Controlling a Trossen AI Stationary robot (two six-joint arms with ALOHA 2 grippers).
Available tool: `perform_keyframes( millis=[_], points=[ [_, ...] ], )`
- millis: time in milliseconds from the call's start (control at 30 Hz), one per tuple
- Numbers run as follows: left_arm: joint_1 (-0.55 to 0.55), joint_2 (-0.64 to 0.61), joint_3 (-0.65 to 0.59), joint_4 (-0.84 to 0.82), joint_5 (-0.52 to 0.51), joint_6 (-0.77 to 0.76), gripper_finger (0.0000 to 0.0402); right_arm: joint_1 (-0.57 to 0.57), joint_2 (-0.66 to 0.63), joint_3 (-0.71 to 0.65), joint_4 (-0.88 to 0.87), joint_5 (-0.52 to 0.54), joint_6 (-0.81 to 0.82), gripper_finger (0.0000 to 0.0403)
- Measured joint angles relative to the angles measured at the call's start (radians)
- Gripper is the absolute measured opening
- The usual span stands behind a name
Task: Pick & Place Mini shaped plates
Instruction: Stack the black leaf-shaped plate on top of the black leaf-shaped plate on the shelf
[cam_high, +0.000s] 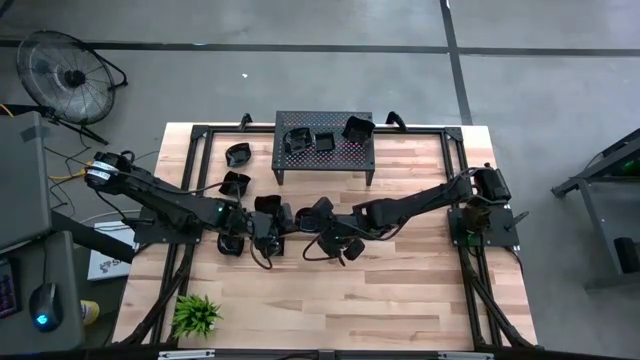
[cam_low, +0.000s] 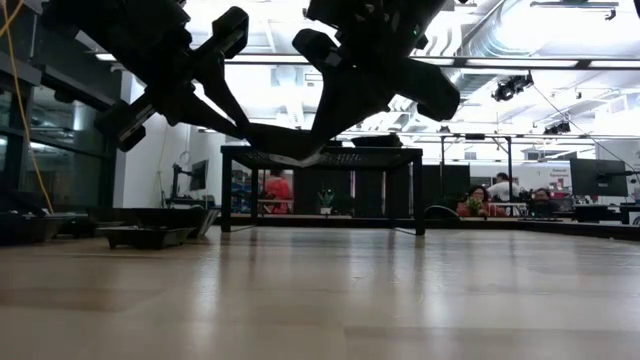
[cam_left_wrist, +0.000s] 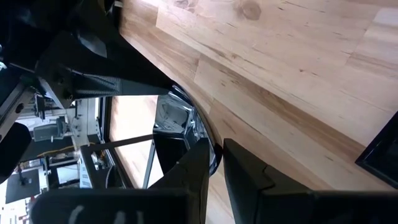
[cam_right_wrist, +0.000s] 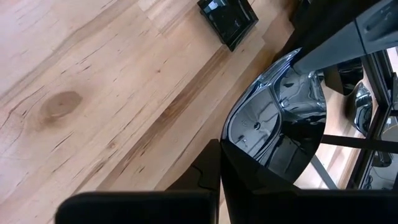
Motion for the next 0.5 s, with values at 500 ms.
perform_keyframes(
  millis=[500],
  points=[
    [0.0, 0.0, 0.0, 0.0, 0.0, -0.022, 0.0043, 0.0, 0.0, 0.0, 0.0, 0.0, 0.0, 0.0]
  ],
)
